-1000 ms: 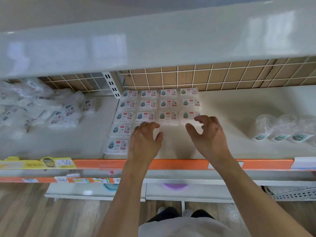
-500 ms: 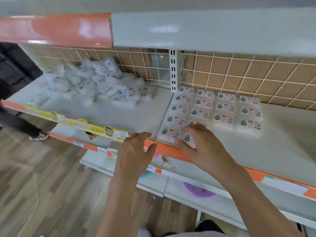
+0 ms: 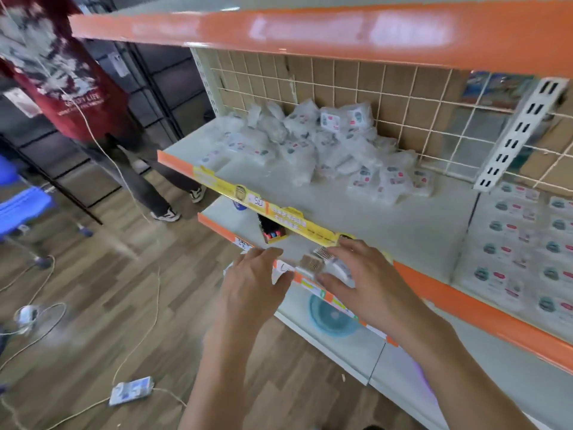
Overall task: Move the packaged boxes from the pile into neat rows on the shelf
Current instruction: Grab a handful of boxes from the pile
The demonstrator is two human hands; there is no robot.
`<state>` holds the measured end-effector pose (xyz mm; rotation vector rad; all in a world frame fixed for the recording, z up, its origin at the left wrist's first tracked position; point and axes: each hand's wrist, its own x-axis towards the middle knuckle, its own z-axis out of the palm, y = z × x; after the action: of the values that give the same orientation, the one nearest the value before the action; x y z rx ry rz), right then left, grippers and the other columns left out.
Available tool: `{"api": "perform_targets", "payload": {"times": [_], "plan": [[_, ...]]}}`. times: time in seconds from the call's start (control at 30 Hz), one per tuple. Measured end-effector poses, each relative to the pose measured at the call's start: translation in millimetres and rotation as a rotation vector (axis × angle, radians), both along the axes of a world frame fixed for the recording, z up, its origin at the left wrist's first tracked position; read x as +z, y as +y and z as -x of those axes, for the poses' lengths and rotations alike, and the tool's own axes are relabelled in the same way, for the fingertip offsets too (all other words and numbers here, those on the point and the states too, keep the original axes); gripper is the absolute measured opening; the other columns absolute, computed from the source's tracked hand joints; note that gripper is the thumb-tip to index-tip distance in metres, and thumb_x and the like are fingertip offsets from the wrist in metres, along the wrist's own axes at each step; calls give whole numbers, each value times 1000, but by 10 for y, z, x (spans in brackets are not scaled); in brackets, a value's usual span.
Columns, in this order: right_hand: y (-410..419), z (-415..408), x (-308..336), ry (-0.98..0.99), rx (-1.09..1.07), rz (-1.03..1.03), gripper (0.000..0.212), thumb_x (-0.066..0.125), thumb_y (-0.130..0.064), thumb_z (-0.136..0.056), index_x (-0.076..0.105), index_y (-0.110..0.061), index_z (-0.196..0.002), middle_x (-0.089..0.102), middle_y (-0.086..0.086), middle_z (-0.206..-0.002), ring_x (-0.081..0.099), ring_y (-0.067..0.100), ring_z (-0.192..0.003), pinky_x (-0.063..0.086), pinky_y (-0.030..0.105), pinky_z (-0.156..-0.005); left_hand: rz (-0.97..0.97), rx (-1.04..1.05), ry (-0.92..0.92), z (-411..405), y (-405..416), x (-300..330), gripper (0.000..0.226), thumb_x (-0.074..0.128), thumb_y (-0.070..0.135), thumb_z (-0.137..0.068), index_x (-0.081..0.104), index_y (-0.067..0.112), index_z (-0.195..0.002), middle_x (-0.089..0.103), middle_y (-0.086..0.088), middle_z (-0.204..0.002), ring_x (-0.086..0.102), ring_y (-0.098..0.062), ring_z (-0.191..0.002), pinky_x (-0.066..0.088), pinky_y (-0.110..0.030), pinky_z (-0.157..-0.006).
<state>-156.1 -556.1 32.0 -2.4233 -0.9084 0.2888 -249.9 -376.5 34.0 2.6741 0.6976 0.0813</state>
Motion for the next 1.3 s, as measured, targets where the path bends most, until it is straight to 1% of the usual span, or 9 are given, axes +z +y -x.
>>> {"api": "perform_targets", "payload": {"times": [0.13,0.3,0.43,0.53,0.63,0.73,0.97,1.17,1.3], "plan": [[520,-14,-35,17,53,7,55,58,-55,-93,53,-28,-141,40,-5,-150,38,18,-138,34,31,-110,4,47,3,92,470,10,47,58,41,-96,51,30,-140,58,4,-136,54,-22,-122,40,-31,-98],[1094,-172,-18,8,130,8,52,61,-53,-93,55,-27,-138,45,-5,-144,48,19,-128,37,28,-105,9,121,3,96,968,-51,48,59,44,-94,52,33,-140,62,5,-131,55,-22,-120,42,-33,-99],[1576,-382,-61,8,146,7,49,61,-50,-92,58,-26,-134,49,-6,-137,48,17,-127,36,27,-101,6,169,19,2,1345,-72,49,59,43,-94,51,32,-141,61,2,-129,53,-25,-121,41,-33,-97],[1945,-578,-104,14,169,-4,47,63,-50,-90,62,-24,-130,54,-4,-126,56,22,-117,41,30,-99,9,182,18,-157,1672,-100,47,60,41,-94,53,29,-139,62,-1,-126,54,-27,-119,41,-34,-96],[2295,-834,-105,26,164,-6,49,66,-48,-89,63,-23,-130,56,0,-129,56,25,-117,43,36,-101,18,178,14,-403,1993,-107,45,62,39,-93,56,28,-136,62,-2,-121,56,-27,-115,41,-34,-92],[2567,-1132,-103,30,133,-11,42,68,-43,-88,65,-22,-124,58,1,-127,57,27,-116,44,35,-98,31,154,-2,-710,2288,-98,47,64,39,-92,57,26,-137,62,-2,-122,58,-27,-114,45,-35,-90],[3020,-1867,-114,-4,-18,-22,47,66,-36,-93,60,-14,-134,56,8,-135,53,25,-127,36,27,-102,56,92,-20,-1448,2868,-137,47,62,39,-94,55,25,-139,61,-1,-130,59,-27,-116,46,-39,-97],[3237,-2327,-177,-149,-256,-166,34,71,-16,-88,66,-3,-119,66,18,-114,59,35,-113,43,38,-94,68,-21,-41,-2047,3160,-193,47,63,37,-94,56,21,-138,60,-6,-128,55,-28,-119,46,-40,-98],[3430,-2569,-153,-181,-361,-153,42,63,-9,-92,58,-1,-133,59,24,-125,56,40,-117,40,41,-100,52,-153,-96,-2464,3333,-219,48,64,30,-93,54,20,-140,55,-7,-136,51,-31,-122,45,-39,-100]]}}
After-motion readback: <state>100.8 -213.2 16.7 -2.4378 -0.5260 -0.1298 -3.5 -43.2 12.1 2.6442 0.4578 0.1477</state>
